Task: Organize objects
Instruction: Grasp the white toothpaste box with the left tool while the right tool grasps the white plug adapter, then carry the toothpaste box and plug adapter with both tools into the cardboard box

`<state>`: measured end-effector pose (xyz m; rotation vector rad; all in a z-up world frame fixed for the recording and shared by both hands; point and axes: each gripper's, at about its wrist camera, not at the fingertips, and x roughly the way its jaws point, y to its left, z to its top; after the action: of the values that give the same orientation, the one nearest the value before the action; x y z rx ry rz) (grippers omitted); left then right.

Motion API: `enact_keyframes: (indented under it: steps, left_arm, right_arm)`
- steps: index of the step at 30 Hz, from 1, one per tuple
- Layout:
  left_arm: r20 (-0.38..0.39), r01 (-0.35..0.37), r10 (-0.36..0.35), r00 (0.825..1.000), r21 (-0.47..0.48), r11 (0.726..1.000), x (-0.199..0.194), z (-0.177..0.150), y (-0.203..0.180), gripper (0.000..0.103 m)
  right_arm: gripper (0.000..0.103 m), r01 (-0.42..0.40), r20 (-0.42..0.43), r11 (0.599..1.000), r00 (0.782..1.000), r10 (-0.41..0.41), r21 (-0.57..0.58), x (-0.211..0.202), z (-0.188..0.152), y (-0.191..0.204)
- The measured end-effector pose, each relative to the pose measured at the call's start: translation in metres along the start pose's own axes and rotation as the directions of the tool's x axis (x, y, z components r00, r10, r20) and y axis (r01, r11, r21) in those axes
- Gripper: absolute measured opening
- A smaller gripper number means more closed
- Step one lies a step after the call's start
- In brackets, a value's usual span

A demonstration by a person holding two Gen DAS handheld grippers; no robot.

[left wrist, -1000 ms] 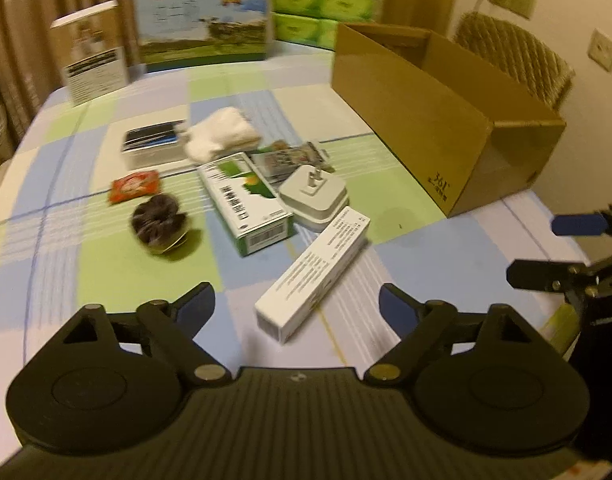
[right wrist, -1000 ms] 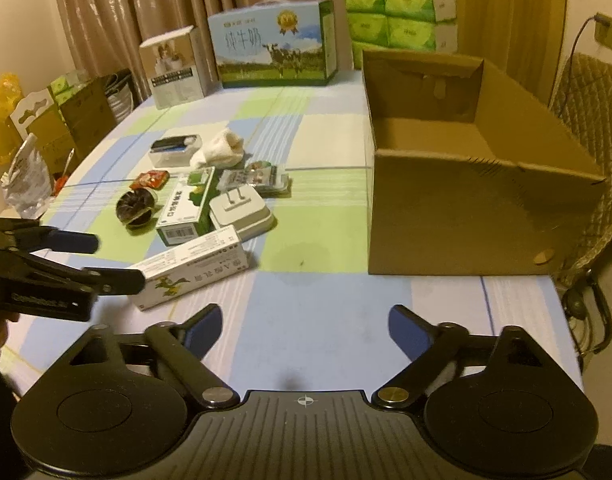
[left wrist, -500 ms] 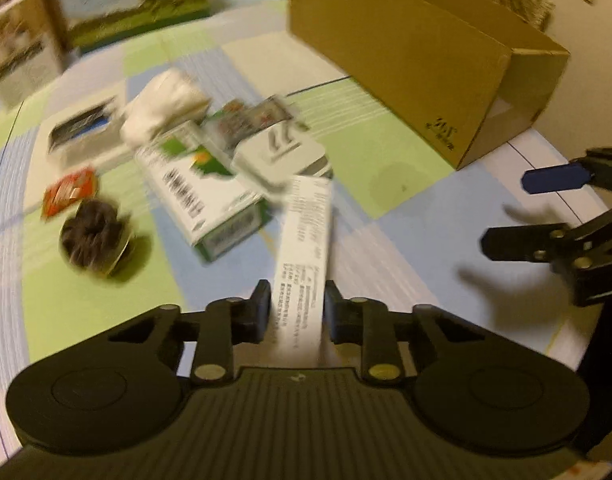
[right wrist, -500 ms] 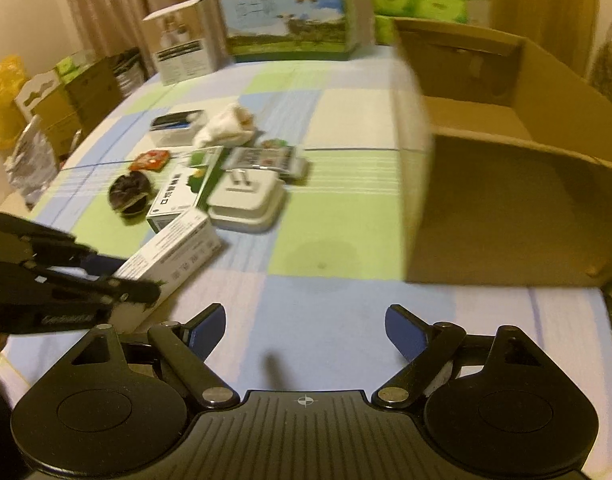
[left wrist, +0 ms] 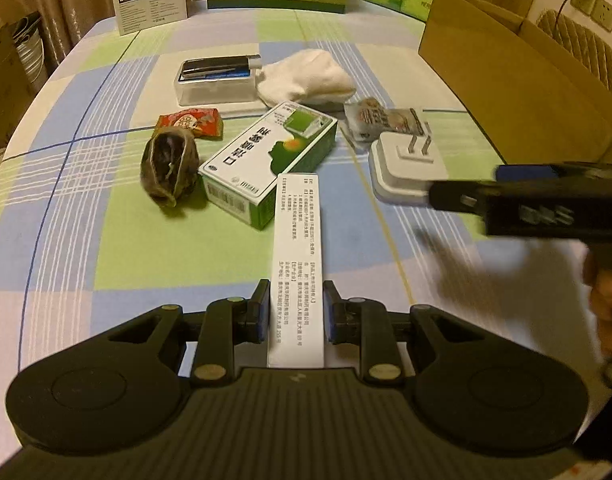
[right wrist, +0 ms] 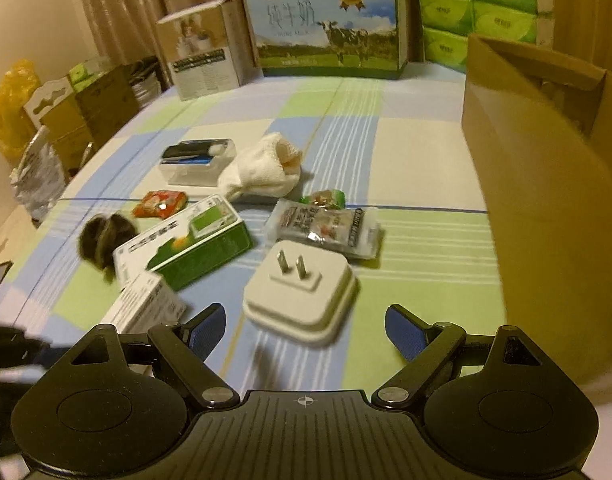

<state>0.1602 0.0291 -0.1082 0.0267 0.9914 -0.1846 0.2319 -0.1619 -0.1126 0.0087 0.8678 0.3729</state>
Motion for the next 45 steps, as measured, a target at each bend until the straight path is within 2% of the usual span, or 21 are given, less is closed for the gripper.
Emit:
enact_keyframes:
  steps: [5,7,9,15,17,20,22,25,27,30,32,34,40,45]
  left_arm:
    - [0.013,0.015,-0.014,1.000,-0.019,1.000,-0.001,-0.003,0.001,0.022]
    - [0.016,0.020,-0.020,1.000,-0.023,1.000,-0.002,-0.004,0.003,0.026]
    - [0.019,0.013,-0.013,1.000,-0.020,1.000,-0.003,-0.005,0.004,0.027]
    - [0.036,0.025,-0.025,0.999,0.002,1.000,-0.005,-0.002,0.000,0.033]
    - [0.041,0.023,-0.023,0.999,0.015,1.000,-0.004,-0.001,-0.003,0.033]
    - [0.040,0.008,-0.009,0.999,0.027,1.000,0.001,-0.001,-0.008,0.033]
    - [0.040,-0.004,0.003,0.999,0.030,1.000,0.004,-0.001,-0.010,0.033]
    - [0.036,-0.013,0.012,0.999,0.029,0.999,0.008,-0.001,-0.011,0.033]
    - [0.035,-0.023,0.022,0.999,0.035,0.999,0.009,0.000,-0.011,0.033]
    - [0.030,-0.026,0.024,0.999,0.039,0.999,0.012,0.003,-0.010,0.033]
    - [0.027,-0.032,0.031,0.999,0.048,0.998,0.014,0.004,-0.011,0.032]
    - [0.022,-0.044,0.042,0.999,0.053,0.998,0.017,0.007,-0.012,0.021]
    - [0.012,-0.033,0.032,0.999,0.048,0.998,0.011,0.006,-0.017,0.021]
    - [0.014,0.003,-0.004,1.000,0.034,0.999,-0.006,0.002,-0.030,0.021]
  right_arm:
    - [0.084,0.016,-0.009,1.000,1.000,-0.016,0.006,0.026,0.007,0.005]
    - [0.070,0.031,-0.023,0.999,0.999,-0.031,-0.025,0.034,0.006,0.009]
    - [0.066,0.035,-0.015,0.997,0.999,-0.036,-0.070,0.035,0.003,0.010]
    - [0.065,0.004,-0.058,0.985,0.998,-0.015,-0.175,0.002,-0.024,0.004]
    - [0.065,0.042,-0.053,0.981,0.997,-0.053,-0.190,-0.009,-0.036,-0.002]
    - [0.078,0.078,-0.029,0.988,0.996,-0.082,-0.130,-0.016,-0.046,-0.009]
    - [0.079,0.068,-0.017,0.995,0.997,-0.070,-0.069,-0.017,-0.047,-0.012]
    - [0.079,0.081,0.002,0.995,0.997,-0.081,-0.055,-0.014,-0.046,-0.010]
    - [0.078,0.094,0.001,0.993,0.996,-0.094,-0.074,-0.009,-0.045,-0.007]
    - [0.062,0.112,0.021,0.989,0.994,-0.110,-0.094,-0.009,-0.045,-0.006]
    - [0.062,0.105,0.021,0.991,0.994,-0.103,-0.087,-0.010,-0.044,-0.008]
    - [0.062,0.104,0.020,0.991,0.995,-0.103,-0.085,-0.012,-0.046,-0.010]
    - [0.062,0.098,0.026,0.993,0.995,-0.096,-0.071,-0.030,-0.051,-0.009]
    - [0.062,0.091,0.041,0.995,0.995,-0.089,-0.045,-0.060,-0.052,-0.008]
